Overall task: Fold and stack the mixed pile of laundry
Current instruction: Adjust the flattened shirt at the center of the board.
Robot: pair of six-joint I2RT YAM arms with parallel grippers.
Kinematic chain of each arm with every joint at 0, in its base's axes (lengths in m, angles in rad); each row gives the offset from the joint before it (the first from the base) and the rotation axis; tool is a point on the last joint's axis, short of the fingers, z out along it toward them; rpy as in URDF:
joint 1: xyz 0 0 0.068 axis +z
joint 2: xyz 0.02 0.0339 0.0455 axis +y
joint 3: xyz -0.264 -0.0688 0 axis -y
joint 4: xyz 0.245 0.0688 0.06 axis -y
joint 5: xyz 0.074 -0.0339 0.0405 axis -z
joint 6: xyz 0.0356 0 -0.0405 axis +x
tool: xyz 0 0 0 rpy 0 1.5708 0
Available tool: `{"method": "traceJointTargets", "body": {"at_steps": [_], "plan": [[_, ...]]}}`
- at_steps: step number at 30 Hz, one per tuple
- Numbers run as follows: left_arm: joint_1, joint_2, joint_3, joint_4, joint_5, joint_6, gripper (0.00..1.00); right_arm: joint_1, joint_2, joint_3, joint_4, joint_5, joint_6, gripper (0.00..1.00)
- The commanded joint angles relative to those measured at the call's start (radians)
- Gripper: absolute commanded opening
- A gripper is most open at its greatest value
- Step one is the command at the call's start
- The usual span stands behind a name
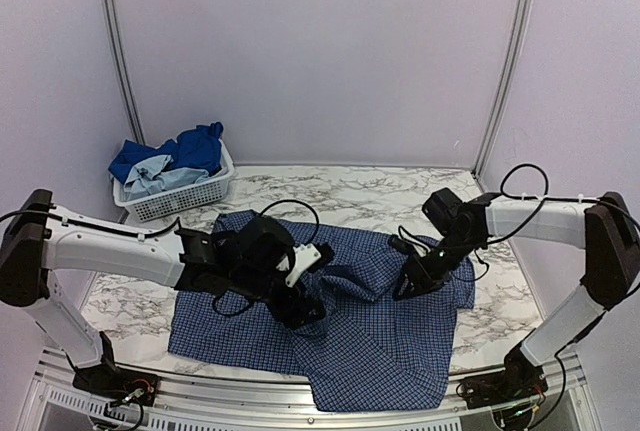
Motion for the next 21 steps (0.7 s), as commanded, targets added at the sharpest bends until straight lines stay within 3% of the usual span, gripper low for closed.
{"method": "traceJointTargets", "body": {"at_steps": [1, 6, 11, 14, 17, 21], "plan": [[-0.111, 0.029, 0.069, -0.061, 0.055, 0.243, 0.65, -0.007, -0.065, 0.183, 0.049, 0.033, -0.005, 0.50], [-0.231, 0.091, 0.094, -0.199, -0.117, 0.423, 0.53, -0.001, -0.039, 0.256, 0.195, -0.053, 0.051, 0.56], [-0.298, 0.015, 0.056, -0.199, -0.306, 0.470, 0.55, 0.034, 0.069, 0.313, 0.262, -0.129, 0.028, 0.62], [-0.296, -0.076, 0.019, -0.159, -0.371, 0.392, 0.59, 0.091, 0.147, 0.361, 0.295, -0.131, -0.023, 0.69], [-0.227, -0.221, -0.063, -0.078, -0.389, 0.203, 0.76, 0.137, 0.273, 0.497, 0.217, -0.085, -0.101, 0.70], [-0.102, -0.375, -0.187, -0.009, -0.421, -0.050, 0.91, 0.169, 0.410, 0.649, 0.119, -0.042, -0.181, 0.69]]}}
